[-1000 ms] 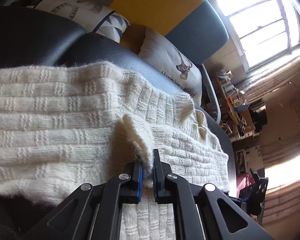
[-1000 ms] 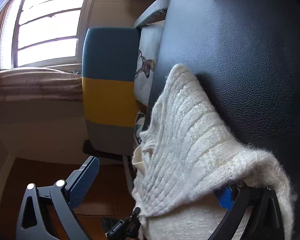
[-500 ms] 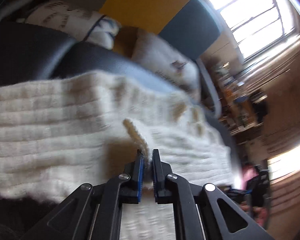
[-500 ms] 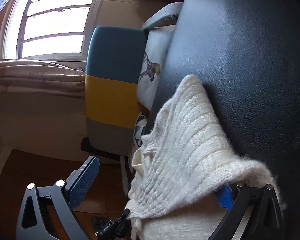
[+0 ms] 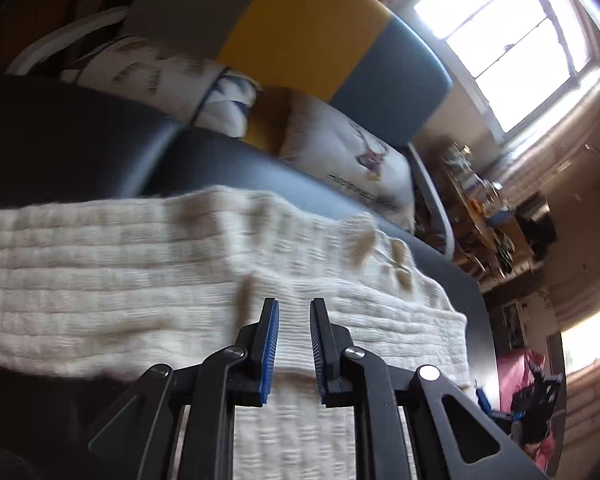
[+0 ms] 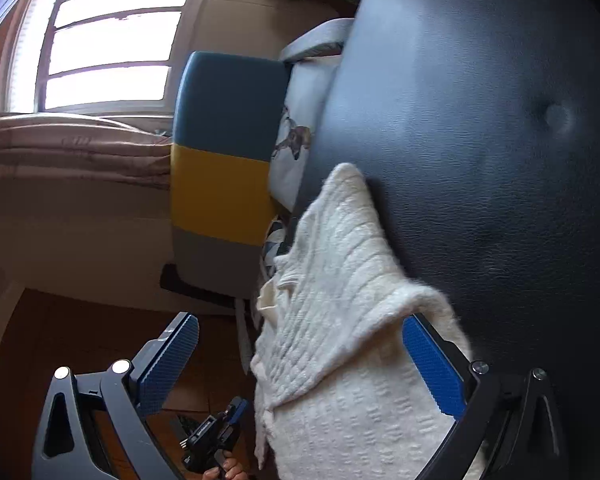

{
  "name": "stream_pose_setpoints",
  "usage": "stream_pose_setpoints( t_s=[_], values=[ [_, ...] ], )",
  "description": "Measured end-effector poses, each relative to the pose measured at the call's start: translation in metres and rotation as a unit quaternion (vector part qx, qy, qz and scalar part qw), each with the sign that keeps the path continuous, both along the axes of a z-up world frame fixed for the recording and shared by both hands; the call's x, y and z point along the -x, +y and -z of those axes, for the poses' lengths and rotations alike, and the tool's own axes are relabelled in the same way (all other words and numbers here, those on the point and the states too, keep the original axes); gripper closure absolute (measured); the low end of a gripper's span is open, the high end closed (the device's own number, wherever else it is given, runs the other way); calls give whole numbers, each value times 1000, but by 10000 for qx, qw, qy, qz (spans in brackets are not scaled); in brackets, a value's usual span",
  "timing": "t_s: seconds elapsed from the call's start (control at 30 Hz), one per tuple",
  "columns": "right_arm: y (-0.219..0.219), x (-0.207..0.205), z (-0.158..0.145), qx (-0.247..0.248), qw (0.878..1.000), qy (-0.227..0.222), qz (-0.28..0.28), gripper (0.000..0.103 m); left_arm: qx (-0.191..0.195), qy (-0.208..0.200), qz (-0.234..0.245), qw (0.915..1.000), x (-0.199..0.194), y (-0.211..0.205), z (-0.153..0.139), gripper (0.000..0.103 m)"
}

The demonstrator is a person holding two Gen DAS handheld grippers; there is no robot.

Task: Fold clothes
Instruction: 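Open the right gripper and release the folded sleeve onto the body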

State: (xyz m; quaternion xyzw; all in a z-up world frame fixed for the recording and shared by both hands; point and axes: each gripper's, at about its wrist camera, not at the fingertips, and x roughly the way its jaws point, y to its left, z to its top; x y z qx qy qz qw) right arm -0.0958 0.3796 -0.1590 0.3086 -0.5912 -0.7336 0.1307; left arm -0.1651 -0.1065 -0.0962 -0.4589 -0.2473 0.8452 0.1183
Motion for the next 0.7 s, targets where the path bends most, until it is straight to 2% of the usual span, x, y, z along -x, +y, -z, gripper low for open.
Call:
stream_pose_setpoints(
  t_s=[0.13,0.23,0.3,0.47,0.53,0.57,0.7],
  values=[
    [-39,39,-8,-210,9983,99,-530,0,241,-71,451,9987,8,42,13,89],
    [-45,53,11,-445,9977,-288,-411,0,680,-292,533,9958,10,52,35,89],
    [-42,56,27,-581,9963,-583,-235,8,768,-461,508,9947,7,49,51,90],
    [-30,49,36,-707,9962,-475,-157,29,804,-343,588,9944,2,48,48,90],
    [-32,49,35,-804,9957,-392,-241,29,803,-339,554,9947,1,48,45,90],
    [-32,48,35,-838,9955,-345,-263,29,677,-329,488,9960,-1,46,43,90],
    [-37,52,21,-1209,9901,-522,-493,28,367,-77,408,9985,-9,43,27,89]
  ],
)
